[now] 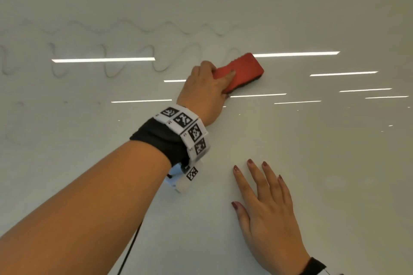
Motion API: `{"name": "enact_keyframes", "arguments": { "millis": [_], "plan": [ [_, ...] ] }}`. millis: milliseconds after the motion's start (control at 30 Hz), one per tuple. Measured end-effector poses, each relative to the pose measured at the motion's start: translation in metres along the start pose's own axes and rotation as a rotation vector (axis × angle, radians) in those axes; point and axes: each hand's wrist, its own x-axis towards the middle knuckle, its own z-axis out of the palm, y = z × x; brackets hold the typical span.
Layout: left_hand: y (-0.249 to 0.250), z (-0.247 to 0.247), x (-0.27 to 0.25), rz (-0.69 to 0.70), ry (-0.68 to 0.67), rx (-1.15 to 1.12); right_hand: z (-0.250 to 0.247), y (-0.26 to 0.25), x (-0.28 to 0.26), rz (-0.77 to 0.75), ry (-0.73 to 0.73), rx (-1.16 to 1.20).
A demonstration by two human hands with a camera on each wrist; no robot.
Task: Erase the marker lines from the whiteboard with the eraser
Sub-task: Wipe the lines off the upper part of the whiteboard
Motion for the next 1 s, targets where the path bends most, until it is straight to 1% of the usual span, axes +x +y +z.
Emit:
{"name": "enact_keyframes", "arguments": {
  "millis": [200,367,567,733,867,1000],
  "plan": [
    [-0.031,-0.017,0.04,-0.125,0.027,0.024,-0.003,0.002,-0.001,-0.003,-0.022,-0.014],
    [-0.03,-0.016,0.048,-0.179,0.034,0.019,-0.001,0.002,-0.002,0.002,-0.026,-0.024],
    [-0.022,-0.01,0.02,-0.133,0.024,-0.01,-0.004,0.001,-0.001,-0.006,-0.015,-0.009],
    [-0.005,0.0,0.002,-0.083,0.006,-0.004,-0.011,0.006,0.021,-0.005,0.046,-0.038],
    [-0.002,-0.002,0.017,-0.067,0.007,0.044,-0.02,0.011,0.042,0.006,0.066,-0.069],
    [-0.013,-0.011,0.049,-0.129,0.032,0.045,-0.026,0.018,0.052,0.018,0.094,-0.085]
  ]
}}
